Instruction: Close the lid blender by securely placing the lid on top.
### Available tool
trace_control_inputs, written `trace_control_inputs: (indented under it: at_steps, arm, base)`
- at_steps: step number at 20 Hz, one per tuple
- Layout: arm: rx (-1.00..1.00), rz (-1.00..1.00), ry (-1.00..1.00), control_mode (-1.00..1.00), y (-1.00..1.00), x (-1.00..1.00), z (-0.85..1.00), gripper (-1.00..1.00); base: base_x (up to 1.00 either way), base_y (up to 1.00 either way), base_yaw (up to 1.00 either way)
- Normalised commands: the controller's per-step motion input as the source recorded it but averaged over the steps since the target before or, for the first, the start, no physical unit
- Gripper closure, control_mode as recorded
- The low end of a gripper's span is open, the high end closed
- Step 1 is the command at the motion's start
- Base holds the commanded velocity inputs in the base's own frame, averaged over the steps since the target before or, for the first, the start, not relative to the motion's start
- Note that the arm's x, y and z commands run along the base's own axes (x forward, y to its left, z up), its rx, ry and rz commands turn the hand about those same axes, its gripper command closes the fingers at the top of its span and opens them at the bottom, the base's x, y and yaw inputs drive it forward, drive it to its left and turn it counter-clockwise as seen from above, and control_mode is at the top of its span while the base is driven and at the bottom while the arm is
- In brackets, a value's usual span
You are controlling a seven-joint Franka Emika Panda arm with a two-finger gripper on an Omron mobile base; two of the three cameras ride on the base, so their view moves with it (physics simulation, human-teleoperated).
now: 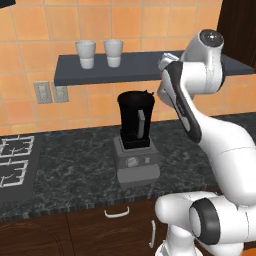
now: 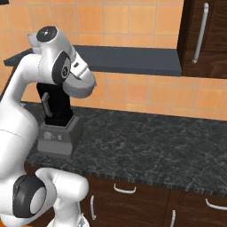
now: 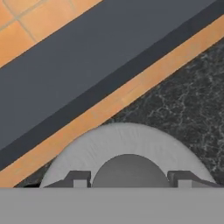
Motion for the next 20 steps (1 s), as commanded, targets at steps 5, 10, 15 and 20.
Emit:
trace_control_inputs:
  at_steps: [5, 10, 15, 20]
  arm:
    - [0.0, 0.13, -0.05, -1.0, 0.29, -0.15, 0.31, 1.0]
    - [-0.04, 0.13, -0.1, -1.0, 0.74, -0.02, 0.12, 1.0]
    - [-0.15, 0.14, -0.05, -1.0, 0.68, 0.0, 0.0, 1.0]
    - [-0.12, 0.0, -0.07, -1.0, 0.28, 0.05, 0.0, 1.0]
  base:
    - [0.0, 0.0, 0.0]
    - [0.0, 0.0, 0.0]
    - [0.0, 0.0, 0.0]
    - [0.0, 0.0, 0.0]
